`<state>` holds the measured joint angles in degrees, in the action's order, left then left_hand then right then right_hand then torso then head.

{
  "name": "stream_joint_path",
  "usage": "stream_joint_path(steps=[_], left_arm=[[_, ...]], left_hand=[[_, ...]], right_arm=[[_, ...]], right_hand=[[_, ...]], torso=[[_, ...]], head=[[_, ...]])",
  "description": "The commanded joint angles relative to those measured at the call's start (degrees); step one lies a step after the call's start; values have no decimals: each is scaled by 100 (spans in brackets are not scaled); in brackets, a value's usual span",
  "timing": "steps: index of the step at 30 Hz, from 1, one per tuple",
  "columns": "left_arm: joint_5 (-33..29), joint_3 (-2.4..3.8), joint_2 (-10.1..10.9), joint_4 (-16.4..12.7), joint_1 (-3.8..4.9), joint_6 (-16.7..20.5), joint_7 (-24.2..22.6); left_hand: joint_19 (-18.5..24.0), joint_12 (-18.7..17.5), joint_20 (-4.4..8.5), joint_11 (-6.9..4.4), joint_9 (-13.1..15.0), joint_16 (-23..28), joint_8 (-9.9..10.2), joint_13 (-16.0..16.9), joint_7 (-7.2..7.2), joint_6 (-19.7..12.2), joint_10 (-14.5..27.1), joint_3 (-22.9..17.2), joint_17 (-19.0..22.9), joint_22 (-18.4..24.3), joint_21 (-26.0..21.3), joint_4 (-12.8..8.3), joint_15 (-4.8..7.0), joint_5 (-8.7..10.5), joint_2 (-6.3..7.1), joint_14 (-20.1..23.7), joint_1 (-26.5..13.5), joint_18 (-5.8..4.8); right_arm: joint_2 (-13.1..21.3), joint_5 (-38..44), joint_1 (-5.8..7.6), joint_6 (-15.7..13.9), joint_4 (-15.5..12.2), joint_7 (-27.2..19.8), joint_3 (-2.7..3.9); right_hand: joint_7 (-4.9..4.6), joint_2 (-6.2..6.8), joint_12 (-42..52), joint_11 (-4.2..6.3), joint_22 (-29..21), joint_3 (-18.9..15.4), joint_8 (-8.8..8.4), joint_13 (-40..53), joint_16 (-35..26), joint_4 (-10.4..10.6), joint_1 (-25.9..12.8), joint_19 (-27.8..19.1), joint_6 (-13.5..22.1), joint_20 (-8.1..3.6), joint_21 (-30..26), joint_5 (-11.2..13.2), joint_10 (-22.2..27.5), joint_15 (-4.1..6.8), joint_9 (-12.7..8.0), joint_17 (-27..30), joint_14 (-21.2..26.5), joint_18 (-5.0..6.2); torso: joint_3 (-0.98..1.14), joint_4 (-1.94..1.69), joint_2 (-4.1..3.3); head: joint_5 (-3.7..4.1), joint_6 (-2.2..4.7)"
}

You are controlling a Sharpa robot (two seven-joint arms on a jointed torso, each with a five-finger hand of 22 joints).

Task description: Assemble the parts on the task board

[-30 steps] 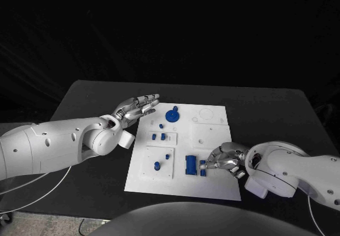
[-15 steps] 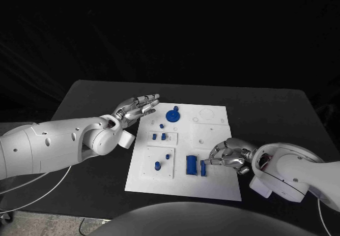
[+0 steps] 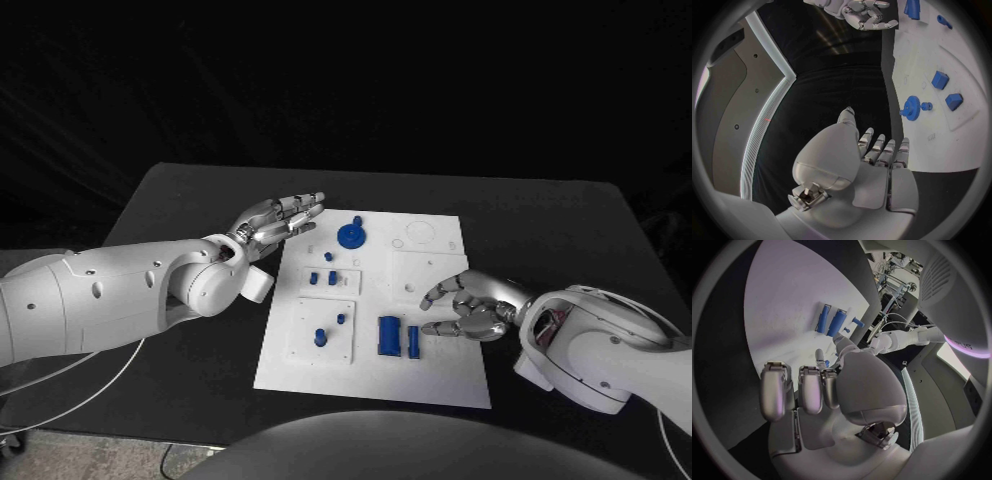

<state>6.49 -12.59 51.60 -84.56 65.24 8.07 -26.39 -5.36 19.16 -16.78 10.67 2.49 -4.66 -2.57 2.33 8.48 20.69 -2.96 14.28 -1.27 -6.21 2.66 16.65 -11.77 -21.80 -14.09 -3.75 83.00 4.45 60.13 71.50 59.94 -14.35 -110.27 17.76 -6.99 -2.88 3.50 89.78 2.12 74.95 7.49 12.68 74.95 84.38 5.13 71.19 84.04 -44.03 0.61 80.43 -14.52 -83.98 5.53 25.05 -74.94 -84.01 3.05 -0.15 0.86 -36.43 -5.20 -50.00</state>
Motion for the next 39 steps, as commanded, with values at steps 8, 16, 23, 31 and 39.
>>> stream_joint_path(steps=[8, 16, 23, 31, 39], left_arm=[[27, 4, -17, 1, -10, -92, -60], [27, 4, -22, 4, -12, -102, -53], [27, 4, -19, 2, -13, -102, -43], [27, 4, -35, 12, -13, -113, -38], [27, 4, -37, 17, -14, -114, -36]], left_hand=[[-44, 52, -11, 14, 7, -40, -34, 11, 64, 57, -56, 4, -10, -13, 40, -12, 14, -26, -17, -23, 63, -48], [-48, 74, -11, 24, 8, -43, -36, 13, 63, 64, -68, 5, -10, -14, 42, -12, 14, -27, -17, -24, 67, -48], [-48, 97, -11, 35, 8, -47, -38, 16, 61, 72, -81, 5, -10, -11, 42, -14, 13, -31, -17, -26, 72, -48], [-48, 101, -11, 39, 8, -47, -38, 16, 61, 72, -85, 4, -10, -10, 42, -15, 13, -34, -17, -25, 75, -48], [-48, 101, -11, 39, 8, -47, -38, 16, 61, 72, -85, 4, -10, -10, 42, -15, 13, -34, -17, -25, 75, -48]], right_arm=[[-44, 706, -56, 486, 66, -278, -4], [-101, 716, -72, 546, 84, -279, -4], [-134, 717, -90, 611, 88, -242, -5], [-171, 711, -120, 774, 126, -94, -9], [-204, 703, -136, 826, 147, -47, -11]], right_hand=[[59, 10, 22, 76, 1207, 19, -247, 1505, 20, -80, 139, 302, -19, -46, 30, 3, -602, 73, -291, -212, -374, -78], [61, -24, 22, 80, 1212, 16, -258, 1505, 30, -67, 135, 304, -299, -55, 48, -2, -602, 80, -429, -239, -379, -82], [68, -47, 22, 86, 1214, 23, -246, 1505, 38, -60, 141, 305, -518, -60, 57, -15, -602, 84, -502, -257, -382, -83], [65, -62, 22, 87, 1209, 27, -251, 1505, 31, -52, 136, 299, -557, -61, 41, -34, -602, 85, -521, -241, -379, -79], [61, -70, 22, 83, 1207, 18, -289, 1505, 25, -26, 104, 296, -549, -61, 35, -30, -602, 82, -560, -230, -377, -78]], torso=[[-1, -3, -6], [-2, -6, -5], [-4, -3, -3], [-4, -3, 1], [-3, -6, -2]], head=[[21, 0], [19, 0], [28, 0], [31, 0], [32, 0]])
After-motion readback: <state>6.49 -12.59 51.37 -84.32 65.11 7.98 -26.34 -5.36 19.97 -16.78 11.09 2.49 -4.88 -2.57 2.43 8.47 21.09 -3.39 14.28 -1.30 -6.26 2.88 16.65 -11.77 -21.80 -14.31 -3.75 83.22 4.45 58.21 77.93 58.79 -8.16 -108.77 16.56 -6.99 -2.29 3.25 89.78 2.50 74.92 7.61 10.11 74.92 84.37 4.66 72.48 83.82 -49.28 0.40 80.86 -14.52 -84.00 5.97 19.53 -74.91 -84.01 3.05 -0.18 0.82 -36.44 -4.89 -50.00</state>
